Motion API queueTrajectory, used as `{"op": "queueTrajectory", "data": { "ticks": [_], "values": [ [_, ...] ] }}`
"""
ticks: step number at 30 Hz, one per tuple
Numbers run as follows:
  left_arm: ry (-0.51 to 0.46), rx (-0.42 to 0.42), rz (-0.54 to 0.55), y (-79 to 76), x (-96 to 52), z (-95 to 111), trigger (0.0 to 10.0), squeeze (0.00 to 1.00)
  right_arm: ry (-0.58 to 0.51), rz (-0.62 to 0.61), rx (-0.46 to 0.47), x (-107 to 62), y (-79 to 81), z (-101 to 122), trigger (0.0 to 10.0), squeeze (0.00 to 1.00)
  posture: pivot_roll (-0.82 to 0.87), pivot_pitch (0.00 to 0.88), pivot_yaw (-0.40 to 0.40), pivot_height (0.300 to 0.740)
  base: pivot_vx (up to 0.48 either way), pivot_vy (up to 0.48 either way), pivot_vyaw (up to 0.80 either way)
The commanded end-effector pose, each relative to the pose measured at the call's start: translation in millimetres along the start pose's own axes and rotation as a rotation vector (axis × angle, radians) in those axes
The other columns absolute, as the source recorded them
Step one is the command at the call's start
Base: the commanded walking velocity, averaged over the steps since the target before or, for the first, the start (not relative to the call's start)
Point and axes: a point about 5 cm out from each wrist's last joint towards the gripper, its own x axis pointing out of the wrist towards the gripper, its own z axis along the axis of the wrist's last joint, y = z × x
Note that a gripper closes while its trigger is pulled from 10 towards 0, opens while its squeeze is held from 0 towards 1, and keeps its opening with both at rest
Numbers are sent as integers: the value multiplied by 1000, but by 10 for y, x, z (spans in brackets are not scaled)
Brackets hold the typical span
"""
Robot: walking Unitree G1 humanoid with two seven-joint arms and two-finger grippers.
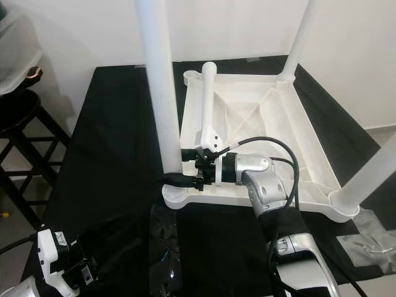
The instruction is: Building children table
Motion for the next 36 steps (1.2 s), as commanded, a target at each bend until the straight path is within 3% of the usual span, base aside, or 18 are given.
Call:
{"op": "queueTrajectory", "data": {
  "ticks": [1,11,12,13,14,15,16,17,18,20,25,26,30,31,32,34,36],
  "values": [
    [16,-22,-6,-20,-39,-4,10000,0,-8,-5,-4,-16,-10,1,0,0,89,142,-28,740,0,0,0],
    [3,-37,8,-25,-51,-1,10000,0,17,-102,-19,-56,40,-75,0,0,81,146,-36,740,0,0,0],
    [3,-41,9,-30,-55,-4,10000,0,31,-251,8,-63,50,-131,0,0,67,155,-53,740,0,0,0],
    [2,-50,9,-42,-64,-12,10000,0,117,-540,29,-55,180,-278,0,0,49,170,-52,740,0,0,0],
    [2,-50,9,-42,-64,-12,10000,0,117,-540,29,-55,180,-278,0,0,49,170,-52,740,0,0,0],
    [1,-59,9,-53,-71,-20,10000,0,197,-719,24,-76,394,-380,0,0,49,170,-52,740,0,0,0],
    [1,-59,9,-53,-71,-20,10000,0,197,-719,24,-76,394,-380,0,0,49,170,-52,740,0,0,0],
    [2,-66,8,-63,-82,-33,10000,0,258,-842,14,-125,558,-431,0,0,44,167,-39,740,0,0,0],
    [2,-66,8,-63,-82,-33,10000,0,258,-842,14,-125,558,-431,0,0,44,167,-39,740,0,0,0],
    [5,-80,5,-77,-92,-51,10000,0,318,-953,-21,-256,582,-436,0,0,38,158,-17,740,0,0,0],
    [12,-94,-12,-77,-92,-67,10000,0,353,-949,-21,-301,555,-430,0,0,30,150,-3,740,0,0,0],
    [15,-97,-14,-72,-83,-76,10000,0,331,-928,-13,-296,530,-403,10000,0,27,149,-1,740,0,0,0],
    [16,-102,-15,-64,-74,-86,10000,0,278,-917,4,-300,485,-337,10000,0,23,145,1,740,0,0,0],
    [17,-104,-15,-66,-66,-93,10000,0,214,-866,45,-281,433,-278,10000,1000,26,141,3,740,0,0,0],
    [17,-104,-15,-66,-66,-93,10000,0,214,-866,45,-281,433,-278,10000,1000,26,141,3,740,0,0,0],
    [18,-109,-14,-78,-52,-105,10000,0,119,-653,62,-188,402,-102,10000,1000,27,138,3,740,0,0,0],
    [18,-109,-14,-78,-52,-105,10000,0,119,-653,62,-188,402,-102,10000,1000,27,138,3,740,0,0,0]
  ]
}}
